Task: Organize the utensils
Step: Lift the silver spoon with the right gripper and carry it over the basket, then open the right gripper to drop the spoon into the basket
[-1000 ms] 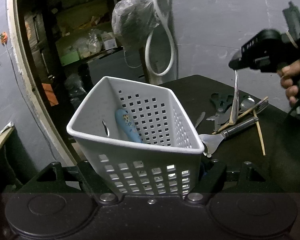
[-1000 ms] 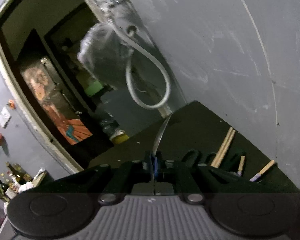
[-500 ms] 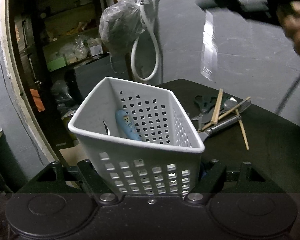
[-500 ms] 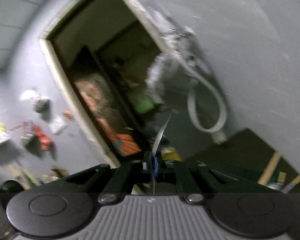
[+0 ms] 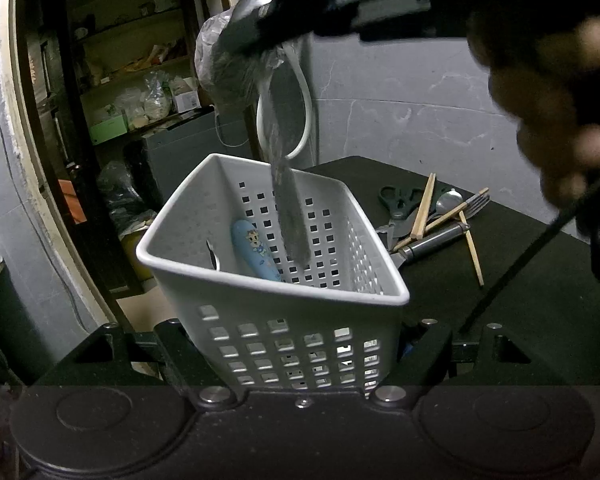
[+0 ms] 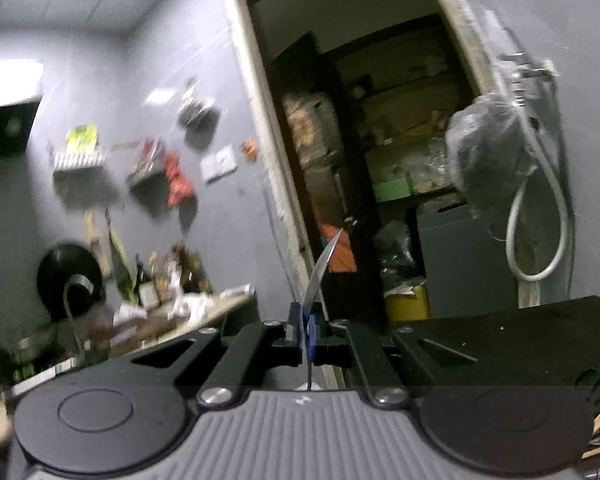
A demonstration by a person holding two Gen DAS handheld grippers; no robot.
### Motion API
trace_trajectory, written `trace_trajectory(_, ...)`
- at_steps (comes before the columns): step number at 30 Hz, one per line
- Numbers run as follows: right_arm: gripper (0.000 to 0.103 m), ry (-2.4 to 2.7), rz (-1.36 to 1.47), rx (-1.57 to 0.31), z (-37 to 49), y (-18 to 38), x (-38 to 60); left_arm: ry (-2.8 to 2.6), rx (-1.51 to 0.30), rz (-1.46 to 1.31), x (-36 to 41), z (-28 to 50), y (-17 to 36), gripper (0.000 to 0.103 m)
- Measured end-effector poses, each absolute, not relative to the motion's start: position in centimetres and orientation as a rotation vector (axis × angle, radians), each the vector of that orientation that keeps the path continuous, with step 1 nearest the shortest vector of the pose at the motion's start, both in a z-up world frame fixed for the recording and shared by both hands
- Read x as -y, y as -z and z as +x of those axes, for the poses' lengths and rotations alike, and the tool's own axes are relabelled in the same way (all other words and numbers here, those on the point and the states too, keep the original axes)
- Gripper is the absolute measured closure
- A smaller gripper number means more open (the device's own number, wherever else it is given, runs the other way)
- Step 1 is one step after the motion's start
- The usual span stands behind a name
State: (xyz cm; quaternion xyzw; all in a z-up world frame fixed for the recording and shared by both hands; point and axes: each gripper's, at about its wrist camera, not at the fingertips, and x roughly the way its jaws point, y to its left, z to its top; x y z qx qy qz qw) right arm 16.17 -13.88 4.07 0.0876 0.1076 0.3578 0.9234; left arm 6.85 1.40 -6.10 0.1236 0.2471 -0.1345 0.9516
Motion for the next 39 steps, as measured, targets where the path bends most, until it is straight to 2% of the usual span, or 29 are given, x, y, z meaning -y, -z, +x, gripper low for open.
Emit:
trace_trajectory(8, 0.099, -0.764, 0.09, -0.269, 12.8, -1.3, 12.2, 0.274, -0.502, 0.251, -1.4, 6.8, 6.1, 0.023)
trace_trajectory(16, 0.099, -0.743, 0.099, -0.314, 13.4, 0.0, 12.5, 0.273, -0.501, 0.252, -1.4, 6.8, 6.1, 0.023)
trace_trajectory(20, 0.094, -0.738, 0.108, -0.338, 13.9, 0.3, 12.7, 0.274, -0.502, 0.251, -1.4, 6.9, 6.1, 0.023)
trace_trajectory(27, 0.091, -0.732, 0.112, -0.353, 13.9, 0.3, 13.0, 0.274, -0.501, 0.253, -1.4, 6.8, 6.1, 0.023)
trace_trajectory(28, 0.089, -0.729, 0.114, -0.348, 13.8, 0.2, 13.2, 0.274, -0.501, 0.251, -1.4, 6.8, 6.1, 0.023)
trace_trajectory(30, 0.077, -0.724, 0.114, -0.341, 13.8, 0.0, 13.4, 0.273, -0.502, 0.252, -1.3, 6.8, 6.1, 0.023)
trace_trajectory(35, 0.072, -0.718, 0.132, -0.332, 13.5, -0.4, 13.9, 0.272, -0.504, 0.253, -1.3, 6.8, 6.0, 0.023)
trace_trajectory(37, 0.064, -0.702, 0.139, -0.307, 13.2, -0.9, 14.5, 0.271, -0.505, 0.253, -1.2, 6.7, 6.0, 0.023)
trace_trajectory(38, 0.053, -0.689, 0.14, -0.294, 13.0, -1.1, 14.9, 0.27, -0.505, 0.253, -1.2, 6.7, 6.0, 0.023)
trace_trajectory(39, 0.046, -0.671, 0.144, -0.279, 12.8, -1.4, 15.4, 0.268, -0.505, 0.253, -1.1, 6.7, 6.0, 0.023)
